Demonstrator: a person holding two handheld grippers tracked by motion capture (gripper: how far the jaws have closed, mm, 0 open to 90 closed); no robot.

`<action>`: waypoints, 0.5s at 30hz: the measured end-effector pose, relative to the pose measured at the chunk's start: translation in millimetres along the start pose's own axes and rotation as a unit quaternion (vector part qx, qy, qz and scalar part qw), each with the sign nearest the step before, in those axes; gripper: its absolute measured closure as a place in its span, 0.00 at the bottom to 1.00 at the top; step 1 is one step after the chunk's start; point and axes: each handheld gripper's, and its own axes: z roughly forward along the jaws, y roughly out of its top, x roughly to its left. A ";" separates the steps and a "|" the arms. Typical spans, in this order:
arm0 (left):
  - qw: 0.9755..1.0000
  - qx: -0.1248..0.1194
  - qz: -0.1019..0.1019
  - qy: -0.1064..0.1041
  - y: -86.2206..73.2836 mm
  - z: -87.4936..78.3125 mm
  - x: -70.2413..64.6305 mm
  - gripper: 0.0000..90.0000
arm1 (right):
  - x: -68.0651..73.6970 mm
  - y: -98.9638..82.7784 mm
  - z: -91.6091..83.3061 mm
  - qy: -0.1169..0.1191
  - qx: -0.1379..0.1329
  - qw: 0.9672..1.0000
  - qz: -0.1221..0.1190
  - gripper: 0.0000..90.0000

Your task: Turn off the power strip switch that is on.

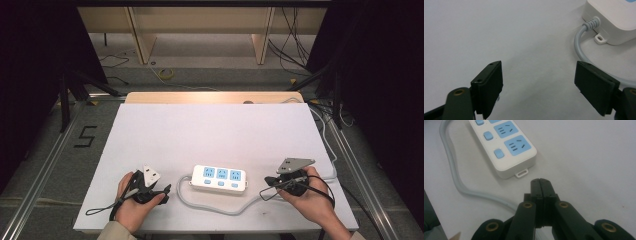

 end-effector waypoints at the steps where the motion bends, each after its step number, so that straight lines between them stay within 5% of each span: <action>1: 1.000 0.000 0.000 0.000 0.1 0.0 -0.1 0.25 | 0.2 0.2 0.2 0.001 0.000 1.000 0.001 1.00; 15: 1.000 -0.001 0.001 0.000 0.4 -0.1 -0.6 0.25 | 2.5 5.4 4.4 0.005 0.004 1.000 -0.004 1.00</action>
